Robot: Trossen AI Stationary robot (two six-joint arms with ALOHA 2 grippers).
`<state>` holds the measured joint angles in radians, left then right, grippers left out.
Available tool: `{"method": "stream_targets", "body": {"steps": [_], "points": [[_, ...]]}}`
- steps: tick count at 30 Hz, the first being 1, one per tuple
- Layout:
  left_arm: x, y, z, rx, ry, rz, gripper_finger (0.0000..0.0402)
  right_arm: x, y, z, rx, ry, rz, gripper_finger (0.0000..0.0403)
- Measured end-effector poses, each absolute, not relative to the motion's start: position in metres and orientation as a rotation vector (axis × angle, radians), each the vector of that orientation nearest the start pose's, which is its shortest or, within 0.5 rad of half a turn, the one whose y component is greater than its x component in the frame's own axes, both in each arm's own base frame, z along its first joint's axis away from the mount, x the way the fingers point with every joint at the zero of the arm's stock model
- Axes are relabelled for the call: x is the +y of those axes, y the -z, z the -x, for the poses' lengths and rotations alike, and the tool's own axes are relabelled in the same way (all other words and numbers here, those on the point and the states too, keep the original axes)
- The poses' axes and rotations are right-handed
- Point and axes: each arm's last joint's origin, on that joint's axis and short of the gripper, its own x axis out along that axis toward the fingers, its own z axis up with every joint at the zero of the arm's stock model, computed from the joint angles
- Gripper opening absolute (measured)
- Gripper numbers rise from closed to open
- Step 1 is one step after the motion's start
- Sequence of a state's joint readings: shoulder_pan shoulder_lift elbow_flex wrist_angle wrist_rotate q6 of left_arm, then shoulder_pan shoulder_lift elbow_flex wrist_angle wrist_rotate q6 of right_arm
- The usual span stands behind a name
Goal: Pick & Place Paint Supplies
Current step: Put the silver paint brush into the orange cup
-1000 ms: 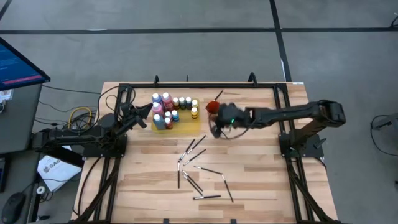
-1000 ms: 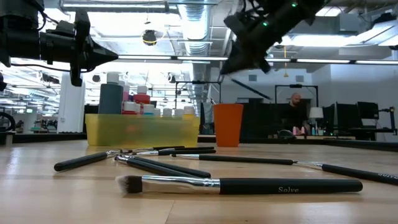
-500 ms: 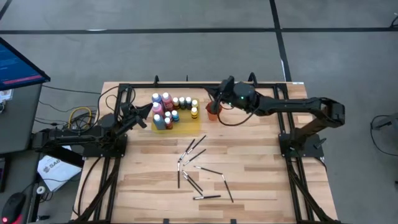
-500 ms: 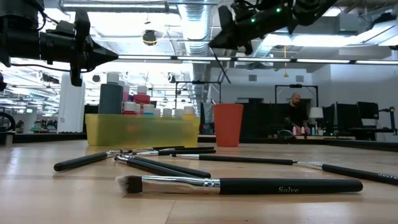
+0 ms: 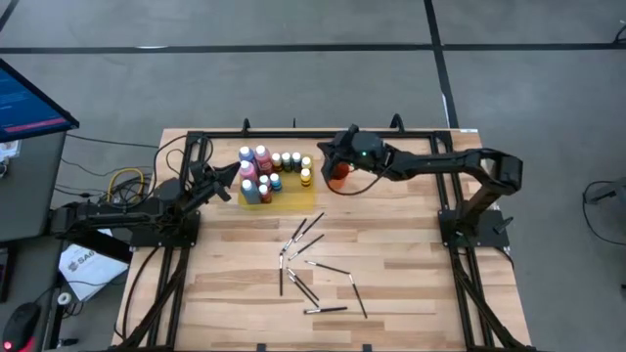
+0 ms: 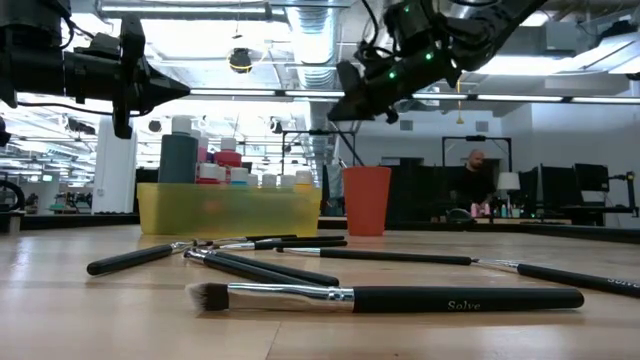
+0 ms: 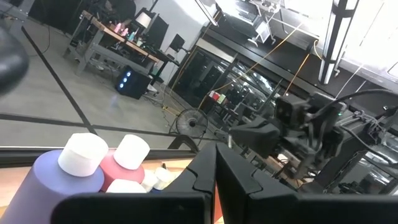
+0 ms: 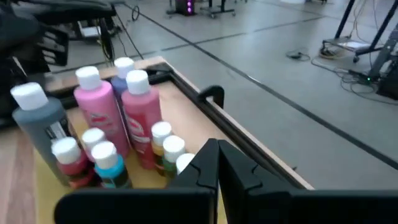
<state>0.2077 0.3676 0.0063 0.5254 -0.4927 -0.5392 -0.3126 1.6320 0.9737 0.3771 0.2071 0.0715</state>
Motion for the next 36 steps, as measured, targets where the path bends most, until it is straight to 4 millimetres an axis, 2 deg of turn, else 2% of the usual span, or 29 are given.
{"method": "stream_targets", "body": {"steps": [10,21,24,27,30,33,36], "points": [[0.037,-0.183,-0.111,-0.35,-0.637,0.539,0.0001,-0.122,-0.238,-0.337,0.275,0.541,-0.064,0.0007],[0.037,-0.183,-0.111,-0.35,-0.637,0.539,0.0001,-0.121,-0.238,-0.334,0.335,0.529,-0.025,0.0067],[0.037,-0.183,-0.111,-0.35,-0.638,0.539,0.0001,-0.123,-0.25,-0.323,0.347,0.538,0.009,0.0074],[0.037,-0.183,-0.111,-0.35,-0.638,0.539,0.0001,-0.132,-0.272,-0.306,0.298,0.588,0.007,0.0075],[0.037,-0.183,-0.111,-0.351,-0.638,0.539,0.0001,-0.149,-0.283,-0.288,0.275,0.667,-0.042,0.0066],[0.037,-0.183,-0.111,-0.35,-0.637,0.539,0.0001,-0.173,-0.28,-0.269,0.304,0.732,-0.146,0.0042],[0.037,-0.183,-0.111,-0.35,-0.638,0.539,0.0001,-0.199,-0.262,-0.261,0.367,0.704,-0.228,0.0008]]}}
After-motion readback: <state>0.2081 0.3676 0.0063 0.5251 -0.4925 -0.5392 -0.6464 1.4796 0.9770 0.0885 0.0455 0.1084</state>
